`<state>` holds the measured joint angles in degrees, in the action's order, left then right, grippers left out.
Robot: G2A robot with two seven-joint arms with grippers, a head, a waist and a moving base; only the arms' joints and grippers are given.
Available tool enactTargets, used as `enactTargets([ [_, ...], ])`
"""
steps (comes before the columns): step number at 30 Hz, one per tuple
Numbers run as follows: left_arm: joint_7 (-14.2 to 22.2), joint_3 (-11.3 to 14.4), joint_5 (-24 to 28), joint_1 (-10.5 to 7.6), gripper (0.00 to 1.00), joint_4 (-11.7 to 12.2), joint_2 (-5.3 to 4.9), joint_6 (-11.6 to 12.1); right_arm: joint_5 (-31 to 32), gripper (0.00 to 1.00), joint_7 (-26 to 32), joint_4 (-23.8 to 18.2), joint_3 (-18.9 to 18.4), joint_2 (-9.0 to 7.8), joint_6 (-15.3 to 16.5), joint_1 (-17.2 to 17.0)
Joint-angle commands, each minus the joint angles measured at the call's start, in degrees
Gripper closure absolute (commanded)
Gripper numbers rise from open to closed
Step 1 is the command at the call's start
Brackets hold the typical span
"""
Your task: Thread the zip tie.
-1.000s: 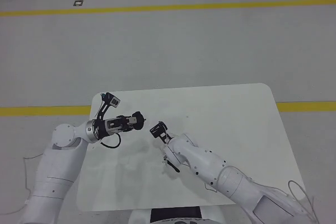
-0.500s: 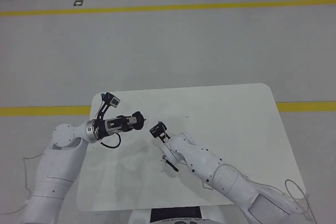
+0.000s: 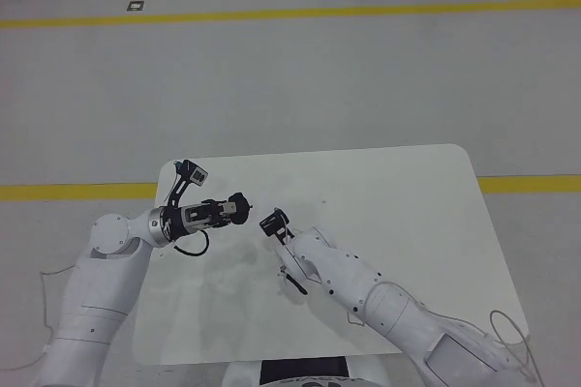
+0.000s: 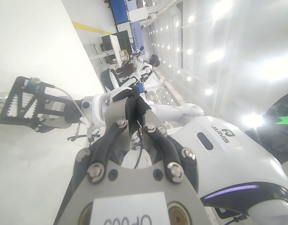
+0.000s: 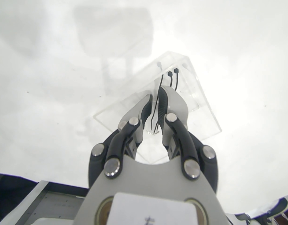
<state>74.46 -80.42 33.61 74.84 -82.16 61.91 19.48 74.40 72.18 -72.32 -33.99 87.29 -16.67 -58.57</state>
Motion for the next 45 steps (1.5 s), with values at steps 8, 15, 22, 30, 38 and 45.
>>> enactTargets([
  [8,0.0,0.0,0.0,0.0,1.0,0.0,0.0,0.0,0.38,1.0,0.0,-0.35,-1.24,0.52,0.23,-0.48],
  [15,0.0,0.0,0.0,0.0,1.0,0.0,0.0,0.0,1.51,1.0,1.35,-7.21,-4.26,-0.41,1.12,-3.3],
  [22,0.0,0.0,0.0,0.0,1.0,0.0,0.0,0.0,1.73,1.0,1.2,-18.71,-10.11,-2.42,3.71,-9.0],
  [30,0.0,0.0,0.0,0.0,1.0,0.0,0.0,0.0,-1.9,1.0,-4.46,-30.69,-17.41,-4.27,6.13,-17.02],
  [38,0.0,0.0,0.0,0.0,1.0,0.0,0.0,0.0,-4.4,1.0,-3.4,-27.16,-18.03,-4.73,12.12,-17.39],
  [45,-1.27,0.22,-0.14,0.25,1.0,-0.05,0.03,-0.37,-6.05,1.0,-9.08,-28.74,-18.98,-4.75,10.82,-18.76],
])
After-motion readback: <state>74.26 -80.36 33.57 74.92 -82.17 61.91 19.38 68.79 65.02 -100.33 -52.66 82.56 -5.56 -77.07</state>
